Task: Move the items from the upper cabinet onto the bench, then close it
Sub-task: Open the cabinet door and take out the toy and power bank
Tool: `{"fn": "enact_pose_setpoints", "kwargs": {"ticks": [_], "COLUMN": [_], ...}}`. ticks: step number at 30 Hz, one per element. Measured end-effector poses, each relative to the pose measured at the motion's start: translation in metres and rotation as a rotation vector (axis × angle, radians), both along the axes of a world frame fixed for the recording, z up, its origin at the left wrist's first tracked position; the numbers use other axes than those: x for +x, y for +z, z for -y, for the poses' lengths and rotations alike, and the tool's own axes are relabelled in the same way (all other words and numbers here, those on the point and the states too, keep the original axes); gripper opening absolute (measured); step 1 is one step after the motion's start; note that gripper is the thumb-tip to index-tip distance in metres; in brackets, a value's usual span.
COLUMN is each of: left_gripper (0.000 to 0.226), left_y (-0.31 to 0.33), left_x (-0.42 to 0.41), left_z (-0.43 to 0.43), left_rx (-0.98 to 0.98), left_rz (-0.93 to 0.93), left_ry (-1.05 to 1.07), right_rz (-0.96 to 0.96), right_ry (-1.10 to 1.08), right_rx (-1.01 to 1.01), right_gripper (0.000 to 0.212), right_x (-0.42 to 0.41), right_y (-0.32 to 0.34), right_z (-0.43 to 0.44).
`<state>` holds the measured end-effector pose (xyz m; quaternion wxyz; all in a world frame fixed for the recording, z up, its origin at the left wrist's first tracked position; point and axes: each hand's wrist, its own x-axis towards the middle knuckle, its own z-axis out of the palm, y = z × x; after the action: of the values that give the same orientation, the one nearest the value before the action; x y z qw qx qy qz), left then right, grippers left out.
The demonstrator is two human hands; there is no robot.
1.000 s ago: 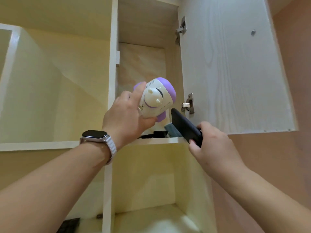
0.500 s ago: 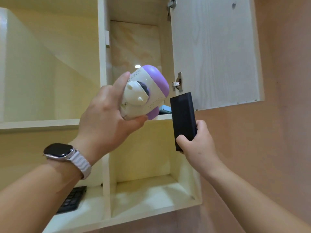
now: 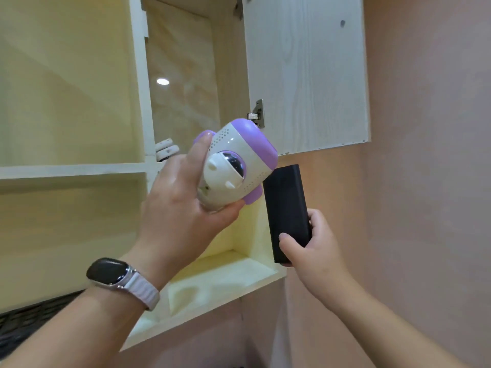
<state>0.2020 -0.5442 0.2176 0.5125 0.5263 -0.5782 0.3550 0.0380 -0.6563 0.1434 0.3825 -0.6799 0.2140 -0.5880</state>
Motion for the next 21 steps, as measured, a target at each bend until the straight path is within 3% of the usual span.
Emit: {"fn": "enact_pose_setpoints", "kwargs": {"ticks": [10,21], "left_gripper": [0.094,0.092], "left_y": [-0.075,-0.162], "left_x": [-0.005,-0.075], "left_z": [-0.014,-0.023], "left_rx": [0.171,0.378], "left_rz": [-0.182,-0.337], "left_ry": [-0.377,-0.809], "right_rz": [0.027,0.079], "right_ry": [-0.281,-0.631], "right_rx": [0.154,0.337], "right_gripper": [0.022,0.02], "right_x": [-0.029,-0.112], "right_y": [-0.055,-0.109], "right_z": [-0.094,-0.189]}}
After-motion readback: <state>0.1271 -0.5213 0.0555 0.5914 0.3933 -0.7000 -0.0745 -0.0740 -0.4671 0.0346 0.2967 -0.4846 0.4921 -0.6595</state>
